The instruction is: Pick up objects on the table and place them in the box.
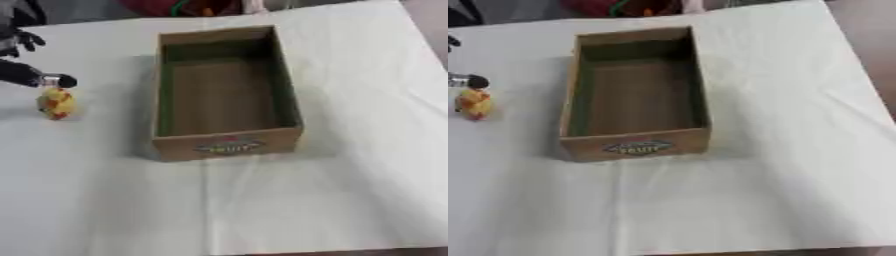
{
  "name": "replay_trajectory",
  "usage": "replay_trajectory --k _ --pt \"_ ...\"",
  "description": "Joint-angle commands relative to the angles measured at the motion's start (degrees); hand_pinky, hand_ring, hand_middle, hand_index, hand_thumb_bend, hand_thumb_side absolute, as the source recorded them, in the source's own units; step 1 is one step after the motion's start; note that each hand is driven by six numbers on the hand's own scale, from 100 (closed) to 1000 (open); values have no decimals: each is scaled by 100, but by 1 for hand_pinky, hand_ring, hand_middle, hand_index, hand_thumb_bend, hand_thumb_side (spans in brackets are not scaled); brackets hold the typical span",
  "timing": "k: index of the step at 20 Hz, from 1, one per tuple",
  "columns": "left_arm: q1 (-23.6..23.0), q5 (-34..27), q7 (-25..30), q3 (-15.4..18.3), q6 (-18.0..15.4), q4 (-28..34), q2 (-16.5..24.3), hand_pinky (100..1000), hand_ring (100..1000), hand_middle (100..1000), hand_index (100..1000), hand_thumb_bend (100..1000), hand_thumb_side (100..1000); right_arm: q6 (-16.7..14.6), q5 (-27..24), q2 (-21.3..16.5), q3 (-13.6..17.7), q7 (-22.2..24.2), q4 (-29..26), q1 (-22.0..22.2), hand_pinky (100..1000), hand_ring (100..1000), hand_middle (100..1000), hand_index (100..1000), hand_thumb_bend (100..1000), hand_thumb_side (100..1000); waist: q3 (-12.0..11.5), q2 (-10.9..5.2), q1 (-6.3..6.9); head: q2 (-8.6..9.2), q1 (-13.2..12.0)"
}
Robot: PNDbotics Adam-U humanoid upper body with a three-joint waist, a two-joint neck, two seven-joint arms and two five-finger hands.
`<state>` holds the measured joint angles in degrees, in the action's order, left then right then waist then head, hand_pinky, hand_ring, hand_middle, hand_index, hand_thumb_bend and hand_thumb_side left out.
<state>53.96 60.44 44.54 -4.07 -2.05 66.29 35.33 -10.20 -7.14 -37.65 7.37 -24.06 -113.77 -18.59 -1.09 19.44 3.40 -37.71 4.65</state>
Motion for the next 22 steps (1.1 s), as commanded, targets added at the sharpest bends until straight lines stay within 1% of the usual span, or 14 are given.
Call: replay_trajectory --k 1,4,7,9,12,15,18,22 --pt "118 -32 386 80 54 13 175 621 787 812 967 771 738 -10 6 -181 17 30 -82 -51 607 604 692 829 100 807 -3 -96 -21 35 5" --pt "121 132 618 98 135 -25 184 599 782 802 966 742 704 -12 16 -183 15 36 -82 -54 607 604 692 829 100 808 6 -78 -27 41 3" --pt "117 305 724 92 171 -31 174 590 779 797 973 715 714 -16 25 -183 14 38 -82 -57 607 604 691 829 100 808 17 -59 -29 42 8" --pt "109 331 738 87 168 -35 140 579 764 769 977 707 721 -15 30 -176 14 40 -82 -58 607 604 691 828 100 808 20 -47 -33 46 8" --pt "80 366 678 83 205 -60 91 570 751 753 977 693 732 -1 46 -162 14 51 -82 -56 607 604 691 828 100 810 33 -22 -38 68 1" --pt "54 441 496 58 267 -88 45 562 738 729 965 681 730 14 65 -153 16 63 -82 -58 607 604 691 829 100 811 52 4 -39 89 -7" --pt "50 638 357 7 329 -155 6 556 730 716 956 674 722 17 73 -145 9 76 -82 -73 607 604 691 829 100 811 70 29 -36 110 -30" --pt "47 877 338 -22 345 -312 -37 547 723 705 946 647 706 19 79 -138 7 84 -82 -81 607 604 690 830 100 811 91 60 -34 131 -46"
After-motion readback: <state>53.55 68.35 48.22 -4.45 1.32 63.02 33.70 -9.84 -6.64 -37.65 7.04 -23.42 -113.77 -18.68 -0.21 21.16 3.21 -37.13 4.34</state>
